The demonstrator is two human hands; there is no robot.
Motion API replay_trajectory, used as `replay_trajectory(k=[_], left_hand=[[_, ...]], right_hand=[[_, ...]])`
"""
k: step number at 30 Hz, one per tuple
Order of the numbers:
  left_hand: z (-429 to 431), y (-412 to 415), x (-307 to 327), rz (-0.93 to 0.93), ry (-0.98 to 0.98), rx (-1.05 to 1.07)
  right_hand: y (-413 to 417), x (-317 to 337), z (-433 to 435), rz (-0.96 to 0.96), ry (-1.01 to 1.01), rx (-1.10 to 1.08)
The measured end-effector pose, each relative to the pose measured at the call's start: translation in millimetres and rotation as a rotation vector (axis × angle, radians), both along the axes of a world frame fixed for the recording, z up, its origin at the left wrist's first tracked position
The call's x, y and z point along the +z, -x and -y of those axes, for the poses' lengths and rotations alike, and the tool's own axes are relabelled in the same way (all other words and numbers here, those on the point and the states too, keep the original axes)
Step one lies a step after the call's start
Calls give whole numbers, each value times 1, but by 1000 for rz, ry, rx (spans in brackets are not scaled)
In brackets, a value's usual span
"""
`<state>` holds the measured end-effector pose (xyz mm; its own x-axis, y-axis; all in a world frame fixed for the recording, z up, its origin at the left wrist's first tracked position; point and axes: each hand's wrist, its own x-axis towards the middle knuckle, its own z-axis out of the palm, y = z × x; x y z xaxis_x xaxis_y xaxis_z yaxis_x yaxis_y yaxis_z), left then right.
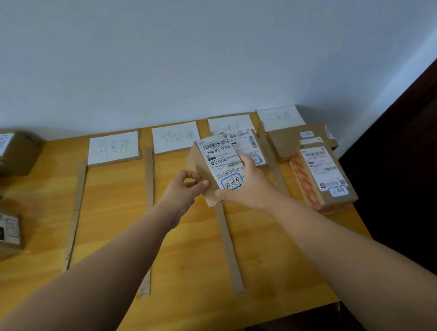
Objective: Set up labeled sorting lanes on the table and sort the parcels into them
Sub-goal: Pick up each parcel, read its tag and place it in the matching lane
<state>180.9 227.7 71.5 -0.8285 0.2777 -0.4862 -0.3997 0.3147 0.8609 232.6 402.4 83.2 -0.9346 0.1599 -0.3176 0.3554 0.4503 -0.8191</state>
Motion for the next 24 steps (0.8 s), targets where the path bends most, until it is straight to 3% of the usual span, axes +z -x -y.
replay_trajectory(k=[4, 11, 20, 24], left_hand=[[-12, 1, -8, 3, 104, -16], [-18, 1, -15, -53, 214, -6], [-33, -18, -22, -47, 212, -28], [-29, -25, -26, -27, 225, -27]], right_hand=[[-13, -7, -24, 87, -23, -44], [-41, -17, -53, 245, -213, 123], [-70, -37, -62, 384, -422, -3], [-75, -50, -50, 314, -415, -134]])
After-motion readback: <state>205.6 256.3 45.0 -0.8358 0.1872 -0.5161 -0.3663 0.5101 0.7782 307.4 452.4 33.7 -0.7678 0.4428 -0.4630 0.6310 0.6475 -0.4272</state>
